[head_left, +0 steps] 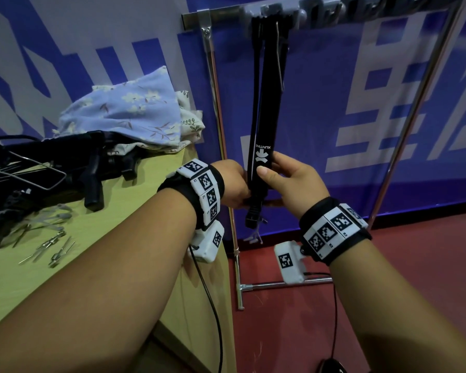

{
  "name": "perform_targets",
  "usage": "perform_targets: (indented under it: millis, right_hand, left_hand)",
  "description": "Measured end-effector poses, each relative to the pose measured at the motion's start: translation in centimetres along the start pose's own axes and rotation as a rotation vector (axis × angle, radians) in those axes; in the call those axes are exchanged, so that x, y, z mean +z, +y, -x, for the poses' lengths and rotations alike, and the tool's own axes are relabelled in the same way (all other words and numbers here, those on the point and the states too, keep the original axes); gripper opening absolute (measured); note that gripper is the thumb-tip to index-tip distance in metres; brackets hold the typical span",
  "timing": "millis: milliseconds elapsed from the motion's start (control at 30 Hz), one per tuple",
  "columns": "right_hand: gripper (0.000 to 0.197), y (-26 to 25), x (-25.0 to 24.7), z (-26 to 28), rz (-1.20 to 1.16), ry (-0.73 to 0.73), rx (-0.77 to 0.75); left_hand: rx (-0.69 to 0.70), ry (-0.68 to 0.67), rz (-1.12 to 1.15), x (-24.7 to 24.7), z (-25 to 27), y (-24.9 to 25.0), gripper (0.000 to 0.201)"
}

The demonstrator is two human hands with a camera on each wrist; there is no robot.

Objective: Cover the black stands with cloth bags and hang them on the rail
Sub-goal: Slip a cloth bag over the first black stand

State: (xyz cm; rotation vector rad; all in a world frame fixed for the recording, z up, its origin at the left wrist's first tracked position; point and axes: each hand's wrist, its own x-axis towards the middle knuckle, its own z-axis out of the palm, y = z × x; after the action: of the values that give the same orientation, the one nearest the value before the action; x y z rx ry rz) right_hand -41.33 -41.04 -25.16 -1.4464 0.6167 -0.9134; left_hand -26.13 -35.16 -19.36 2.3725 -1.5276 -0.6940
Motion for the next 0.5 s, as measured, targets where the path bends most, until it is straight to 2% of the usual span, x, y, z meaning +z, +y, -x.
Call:
perform_targets:
  millis: [100, 200, 267, 333, 367, 467, 500]
  right_hand:
    - [0.032, -0.1, 0.0, -0.2, 0.017, 0.013, 0.001]
    - [0.030, -0.2, -0.1, -0.3, 0.010, 0.031, 0.007]
    - [0.029, -0.1, -0.3, -0.4, -0.009, 0.045, 0.016]
    - [0.030, -0.1, -0.4, -0.4, -0.028, 0.056, 0.019]
    - [0.031, 0.0, -0.4, -0.3, -0.037, 0.060, 0.023]
    - [0.032, -0.1, -0.5, -0.2, -0.048, 0.064, 0.026]
    - [0.030, -0.1, -0.5, -0.1, -0.051, 0.059, 0.024]
  left_hand:
    - [-0.025, -0.024, 0.077, 0.0, 0.3, 0.2, 0.001]
    - [-0.041, -0.033, 0.097, -0.2, 0.7, 0.6, 0.008]
    - [-0.052, -0.045, 0.158, -0.1, 0.7, 0.6, 0.002]
    - [-0.080, -0.058, 0.238, -0.2, 1.0, 0.8, 0.017]
    - [-0.076, -0.061, 0.241, -0.1, 0.9, 0.8, 0.019]
    - [-0.028, -0.052, 0.169, 0.0, 1.0, 0.7, 0.004]
    - [-0.021, -0.046, 0.149, 0.0, 1.0, 0.8, 0.010]
